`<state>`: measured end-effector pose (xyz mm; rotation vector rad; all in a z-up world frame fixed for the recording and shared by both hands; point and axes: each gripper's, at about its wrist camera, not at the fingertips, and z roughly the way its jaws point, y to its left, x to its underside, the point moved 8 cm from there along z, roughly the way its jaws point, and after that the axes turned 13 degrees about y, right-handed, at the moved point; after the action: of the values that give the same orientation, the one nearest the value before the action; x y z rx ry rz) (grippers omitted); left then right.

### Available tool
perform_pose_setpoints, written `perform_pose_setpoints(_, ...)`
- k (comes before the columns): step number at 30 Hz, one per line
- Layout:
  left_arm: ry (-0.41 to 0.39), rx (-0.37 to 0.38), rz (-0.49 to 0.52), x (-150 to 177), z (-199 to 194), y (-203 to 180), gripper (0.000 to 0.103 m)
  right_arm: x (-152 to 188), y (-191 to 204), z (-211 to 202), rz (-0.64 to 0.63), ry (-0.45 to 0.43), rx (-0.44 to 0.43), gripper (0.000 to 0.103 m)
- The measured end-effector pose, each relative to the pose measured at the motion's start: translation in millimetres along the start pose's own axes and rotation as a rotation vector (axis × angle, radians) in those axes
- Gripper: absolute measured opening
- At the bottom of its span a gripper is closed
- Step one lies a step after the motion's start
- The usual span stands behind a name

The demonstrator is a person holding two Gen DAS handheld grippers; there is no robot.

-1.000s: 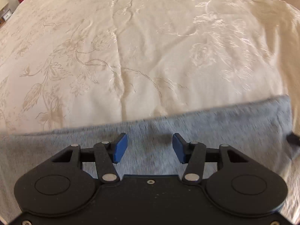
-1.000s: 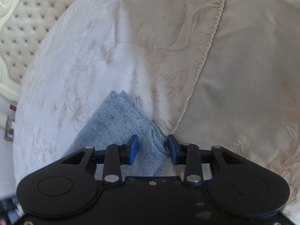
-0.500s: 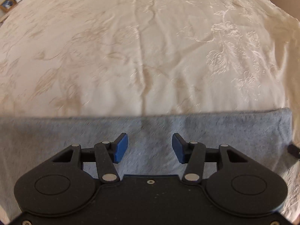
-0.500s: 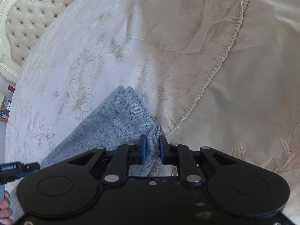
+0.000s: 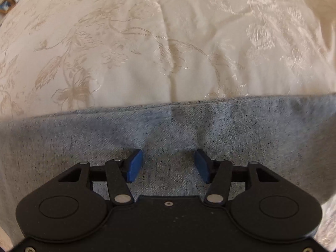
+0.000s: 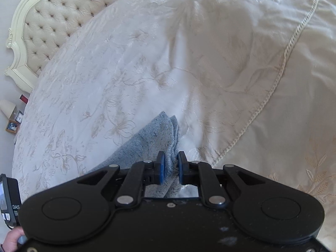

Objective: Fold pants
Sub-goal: 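Close the right gripper on the pant cuff and lift it, then fold the held cuff over onto the pants toward the waistband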

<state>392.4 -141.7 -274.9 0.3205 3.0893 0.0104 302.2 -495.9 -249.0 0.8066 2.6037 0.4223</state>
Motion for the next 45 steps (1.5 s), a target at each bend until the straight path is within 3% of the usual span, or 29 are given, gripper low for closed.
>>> perform_pose_setpoints(7,-0.055,0.079,-0.071,21.5,-39.6,57.9,0.058,5.8,44.7,-30.1,-0.111,-0.057,0.048,0.013)
perform_pose_setpoints(14,-0.057,0.106,-0.054,43.7,-52.0,125.6,0.058,37.8,156.0,-59.2,-0.302,-0.115,0.039,0.013)
perform_pose_setpoints(20,-0.045,0.085,-0.091,72.1,-52.4,198.4,0.058,109.4,289.5,-51.0,-0.498,-0.097,-0.051,0.013)
perform_pose_setpoints(25,-0.021,0.077,-0.13,84.4,-45.6,246.4,0.057,191.5,365.7,11.3,-0.577,0.02,-0.105,0.013)
perform_pose_setpoints(27,-0.015,0.082,-0.129,86.7,-44.3,256.6,0.057,223.1,384.2,42.5,-0.621,0.062,-0.078,0.013)
perform_pose_setpoints(30,-0.017,0.087,-0.11,84.5,-44.8,262.2,0.057,257.0,390.7,83.7,-0.677,0.127,0.022,0.02)
perform_pose_setpoints(33,-0.024,0.107,-0.083,79.7,-46.3,258.3,0.057,269.5,386.2,98.1,-0.69,0.178,0.048,0.028)
perform_pose_setpoints(36,-0.042,0.146,-0.069,71.8,-50.8,250.5,0.057,268.5,380.4,82.5,-0.705,0.154,0.064,0.03)
perform_pose_setpoints(40,-0.052,0.215,-0.041,63.8,-57.0,223.3,0.057,256.4,360.7,45.3,-0.674,0.12,0.01,0.032)
perform_pose_setpoints(45,-0.094,0.218,-0.004,58.0,-66.5,187.4,0.058,233.8,323.9,16.8,-0.618,0.1,0.018,0.033)
